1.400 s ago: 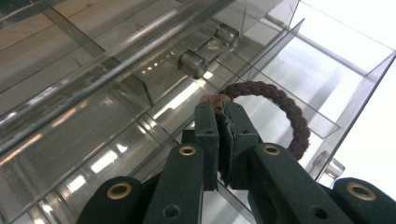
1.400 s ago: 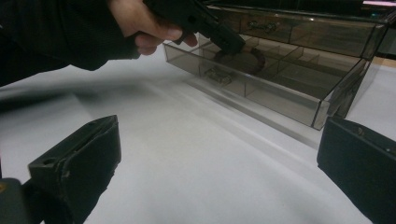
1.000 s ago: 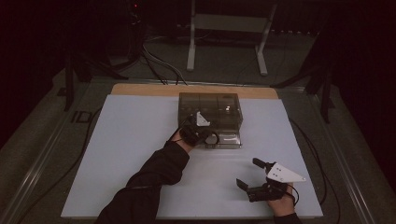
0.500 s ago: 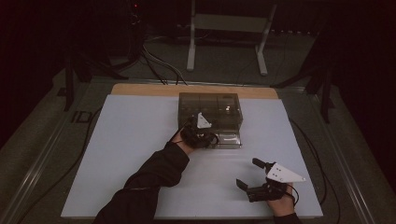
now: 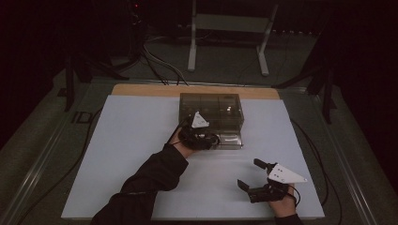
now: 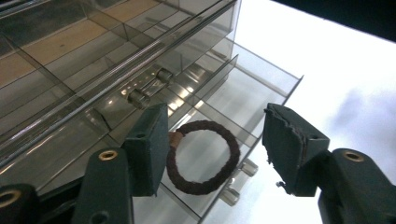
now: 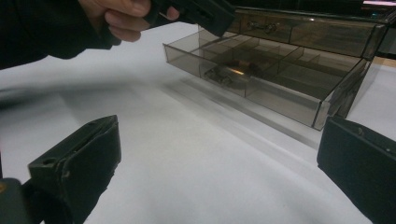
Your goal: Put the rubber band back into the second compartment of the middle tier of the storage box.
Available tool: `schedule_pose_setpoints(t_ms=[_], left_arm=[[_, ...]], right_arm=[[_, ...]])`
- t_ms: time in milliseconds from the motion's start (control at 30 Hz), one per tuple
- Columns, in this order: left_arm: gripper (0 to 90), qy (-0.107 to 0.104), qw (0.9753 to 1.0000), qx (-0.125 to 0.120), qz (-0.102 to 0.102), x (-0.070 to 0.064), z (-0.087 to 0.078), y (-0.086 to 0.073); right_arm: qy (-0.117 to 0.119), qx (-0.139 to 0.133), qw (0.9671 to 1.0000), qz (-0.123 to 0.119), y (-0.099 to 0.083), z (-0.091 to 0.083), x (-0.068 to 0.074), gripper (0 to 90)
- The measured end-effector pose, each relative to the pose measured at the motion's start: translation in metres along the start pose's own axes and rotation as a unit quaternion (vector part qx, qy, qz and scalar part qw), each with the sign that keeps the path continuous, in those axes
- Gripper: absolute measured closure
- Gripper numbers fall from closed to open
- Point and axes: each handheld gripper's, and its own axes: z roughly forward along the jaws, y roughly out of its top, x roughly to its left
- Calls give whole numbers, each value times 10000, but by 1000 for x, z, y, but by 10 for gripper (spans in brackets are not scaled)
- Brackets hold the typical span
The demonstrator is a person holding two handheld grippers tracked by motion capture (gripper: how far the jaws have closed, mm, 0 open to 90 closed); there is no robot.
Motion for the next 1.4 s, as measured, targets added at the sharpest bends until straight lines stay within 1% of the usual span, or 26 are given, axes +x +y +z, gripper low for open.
schedule_pose_setpoints(t_ms=[33,100,133,167,233,267,300,333,367,467,500,567,633,733,833,900,1000,1033,1067,1100,1133,1200,1267,1300,1333,1400], left_arm=[[399,13,10000,-24,-23,0,-2,1],[381,-70,9998,-110,-126,1,-7,2],[363,-70,9998,-110,-126,1,-7,2],[363,-133,9996,-156,-172,2,-11,3],[319,-116,9996,-207,-157,2,-16,4],[319,-115,9995,-227,-163,2,-19,4],[305,-154,9994,-249,-193,3,-22,4],[287,-154,9994,-249,-193,3,-22,4],[287,-158,9994,-265,-184,3,-26,5],[227,-207,9992,-284,-214,5,-33,4],[223,-228,9991,-287,-213,6,-35,3],[205,-206,9992,-276,-220,7,-39,3],[204,-255,9987,-315,-321,9,-43,1],[168,-255,9984,-352,-349,12,-50,0],[165,-231,9979,-396,-449,15,-57,-3],[140,-301,9977,-376,-482,19,-61,-4],[71,-449,9964,-477,-529,25,-71,-8],[55,-493,9961,-513,-527,26,-74,-9],[33,-490,9961,-527,-505,27,-77,-9],[25,-475,9961,-541,-505,29,-80,-10],[23,-508,9956,-573,-536,30,-83,-11],[15,-499,9950,-658,-554,32,-89,-15],[12,-410,9952,-761,-451,32,-94,-19],[12,-410,9952,-761,-451,32,-94,-19],[12,-401,9946,-883,-360,32,-101,-25],[12,-405,9945,-922,-288,33,-107,-32]], right_arm=[[6,-1,10000,11,0,0,0,0],[2,-1,10000,28,0,0,0,0],[3,0,10000,17,0,0,0,0],[3,0,10000,17,0,0,0,0],[6,-7,10000,30,0,0,0,0],[6,-7,10000,30,0,0,0,0],[7,-3,10000,39,0,0,0,0],[7,-3,10000,39,0,0,0,0],[9,-5,10000,32,0,1,0,0],[12,-1,10000,42,0,1,0,0],[10,9,10000,29,0,1,0,0],[11,17,10000,23,0,2,0,0],[13,16,10000,33,0,2,0,0],[29,27,10000,25,0,3,0,0],[38,21,10000,37,0,4,-1,0],[39,23,10000,26,0,4,0,0],[49,27,10000,47,0,5,-1,0],[54,24,10000,51,1,6,-1,0],[62,20,10000,43,1,7,-1,0],[71,33,10000,42,1,7,-1,0],[78,37,10000,29,1,8,-1,0],[102,40,9999,25,2,10,-1,0],[109,59,9999,6,2,11,0,0],[109,59,9999,6,2,11,0,0],[110,66,9999,-5,2,11,0,0],[126,33,9999,27,2,11,-1,0]])
